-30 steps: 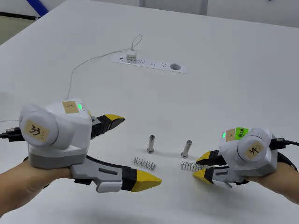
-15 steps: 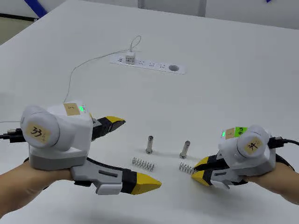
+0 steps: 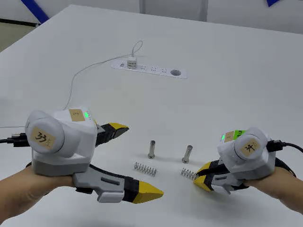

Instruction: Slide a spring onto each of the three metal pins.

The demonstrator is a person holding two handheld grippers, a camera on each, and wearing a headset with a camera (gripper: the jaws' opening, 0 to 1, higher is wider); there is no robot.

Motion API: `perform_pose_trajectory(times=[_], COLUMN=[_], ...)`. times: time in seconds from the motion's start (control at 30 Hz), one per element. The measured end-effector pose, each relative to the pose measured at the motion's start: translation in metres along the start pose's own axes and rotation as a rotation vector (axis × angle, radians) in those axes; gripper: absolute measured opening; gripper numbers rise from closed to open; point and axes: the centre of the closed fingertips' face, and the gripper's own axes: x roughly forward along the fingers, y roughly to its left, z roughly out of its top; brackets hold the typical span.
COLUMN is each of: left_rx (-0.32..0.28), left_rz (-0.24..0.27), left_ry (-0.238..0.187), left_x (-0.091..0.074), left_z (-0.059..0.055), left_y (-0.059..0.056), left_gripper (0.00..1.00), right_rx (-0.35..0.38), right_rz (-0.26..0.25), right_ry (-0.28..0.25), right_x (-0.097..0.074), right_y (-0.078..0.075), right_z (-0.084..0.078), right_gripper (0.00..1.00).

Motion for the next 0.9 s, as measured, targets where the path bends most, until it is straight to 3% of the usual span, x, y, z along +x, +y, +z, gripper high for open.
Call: perform_pose_trajectory(times=[0.27, 0.4, 0.6, 0.9], left_rx=[0.002, 0.014, 0.033, 0.058], left_rz=[-0.015, -0.032, -0.046, -0.096], left_ry=[0.018, 0.036, 0.04, 0.037], left_x=[0.001, 0.003, 0.007, 0.018], left_z=[-0.005, -0.01, -0.009, -0.005], left_y=[-0.005, -0.011, -0.016, -0.029], left_gripper=[0.99, 0.98, 0.96, 0.89], right_rx=[-0.015, -0.059, -0.12, -0.225], right_rz=[0.001, 0.004, -0.007, -0.001], right_ry=[-0.021, -0.023, -0.006, -0.044], right_x=[-0.015, -0.026, -0.036, -0.06], right_y=[0.005, 0.011, 0.017, 0.03], right_z=[0.005, 0.008, 0.007, 0.034], right_gripper=[0.11, 0.11, 0.11, 0.11])
